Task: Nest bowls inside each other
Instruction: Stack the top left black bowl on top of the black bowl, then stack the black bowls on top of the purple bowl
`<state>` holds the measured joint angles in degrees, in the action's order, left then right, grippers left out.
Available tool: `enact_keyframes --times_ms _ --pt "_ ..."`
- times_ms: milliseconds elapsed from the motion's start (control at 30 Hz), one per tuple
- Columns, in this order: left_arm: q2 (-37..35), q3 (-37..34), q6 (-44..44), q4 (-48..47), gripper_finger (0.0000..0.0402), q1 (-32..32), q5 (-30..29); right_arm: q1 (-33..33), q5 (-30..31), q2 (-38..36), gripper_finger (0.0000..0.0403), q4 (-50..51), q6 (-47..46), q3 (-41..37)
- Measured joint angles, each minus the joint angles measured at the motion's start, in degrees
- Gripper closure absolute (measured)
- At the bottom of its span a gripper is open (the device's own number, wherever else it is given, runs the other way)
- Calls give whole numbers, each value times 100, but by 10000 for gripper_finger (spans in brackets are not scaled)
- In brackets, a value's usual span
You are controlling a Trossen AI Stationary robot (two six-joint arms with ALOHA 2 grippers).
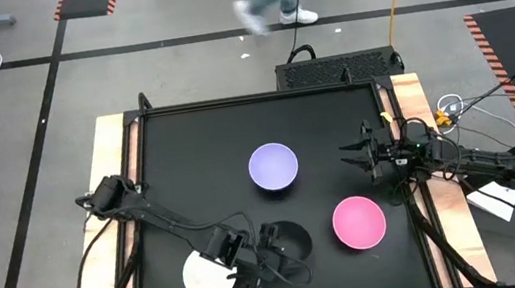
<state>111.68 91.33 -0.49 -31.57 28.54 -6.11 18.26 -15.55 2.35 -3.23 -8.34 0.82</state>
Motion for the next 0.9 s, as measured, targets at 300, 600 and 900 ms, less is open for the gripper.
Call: enact_keyframes --times_ms 300,600,900 --pt "0 -173 -320 7 200 -79 45 -1 -124 26 250 -17 -17 0" --pt "0 -274 -433 168 163 -22 94 -2 -124 26 250 -17 -20 0" --pt "264 -277 -472 119 163 -37 127 -2 -124 26 250 -17 -39 0"
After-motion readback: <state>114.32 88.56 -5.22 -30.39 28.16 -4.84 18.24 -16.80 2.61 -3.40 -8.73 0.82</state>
